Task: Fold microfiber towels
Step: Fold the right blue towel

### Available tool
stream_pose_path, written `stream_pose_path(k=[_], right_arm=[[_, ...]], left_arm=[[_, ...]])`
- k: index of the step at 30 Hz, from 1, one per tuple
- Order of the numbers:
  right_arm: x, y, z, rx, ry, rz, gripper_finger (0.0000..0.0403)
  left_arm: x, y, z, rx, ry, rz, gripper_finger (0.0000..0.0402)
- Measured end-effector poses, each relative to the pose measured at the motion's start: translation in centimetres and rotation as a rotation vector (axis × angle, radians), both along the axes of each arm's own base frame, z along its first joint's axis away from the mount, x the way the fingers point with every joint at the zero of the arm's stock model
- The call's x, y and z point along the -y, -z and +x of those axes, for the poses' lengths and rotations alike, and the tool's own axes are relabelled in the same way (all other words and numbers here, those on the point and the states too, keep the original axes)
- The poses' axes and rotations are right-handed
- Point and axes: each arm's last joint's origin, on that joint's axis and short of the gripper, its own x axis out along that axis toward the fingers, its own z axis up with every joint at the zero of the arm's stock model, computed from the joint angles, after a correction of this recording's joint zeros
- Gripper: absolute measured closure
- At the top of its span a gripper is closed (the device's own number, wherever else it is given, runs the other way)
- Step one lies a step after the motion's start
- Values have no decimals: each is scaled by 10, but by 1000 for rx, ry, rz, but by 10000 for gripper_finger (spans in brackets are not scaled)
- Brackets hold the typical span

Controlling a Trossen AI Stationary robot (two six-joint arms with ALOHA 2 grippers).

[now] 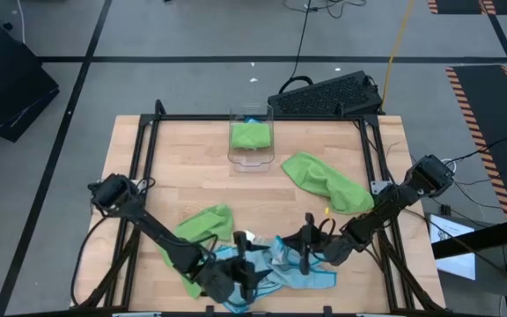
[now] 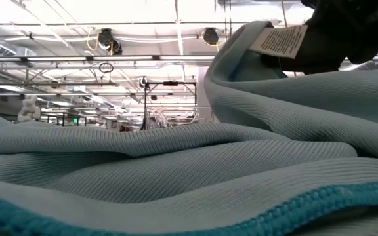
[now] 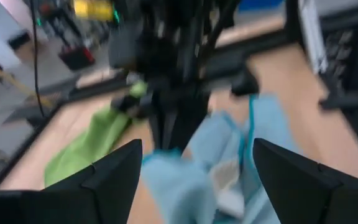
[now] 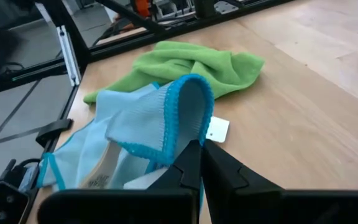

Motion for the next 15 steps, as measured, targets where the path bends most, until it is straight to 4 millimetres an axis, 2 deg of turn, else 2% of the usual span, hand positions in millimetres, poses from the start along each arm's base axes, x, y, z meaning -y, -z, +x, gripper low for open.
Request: stream_pose_path(k=[3, 7, 9, 11, 15], right_arm=[[0, 0, 0, 2, 2, 2, 402], [2, 0, 1, 2, 6, 1, 402], [2, 0, 1, 2, 7, 1, 402], [2, 0, 1, -2, 6, -2, 402], [2, 0, 1, -2, 5, -6, 402]], left_arm=[[7, -2, 7, 89, 35, -30, 94], [11, 23, 20, 74, 84, 61, 108], [9, 32, 24, 41, 15, 128, 114], [4, 32, 29, 16, -46, 162, 116], [-7, 41, 35, -47, -102, 151, 109]])
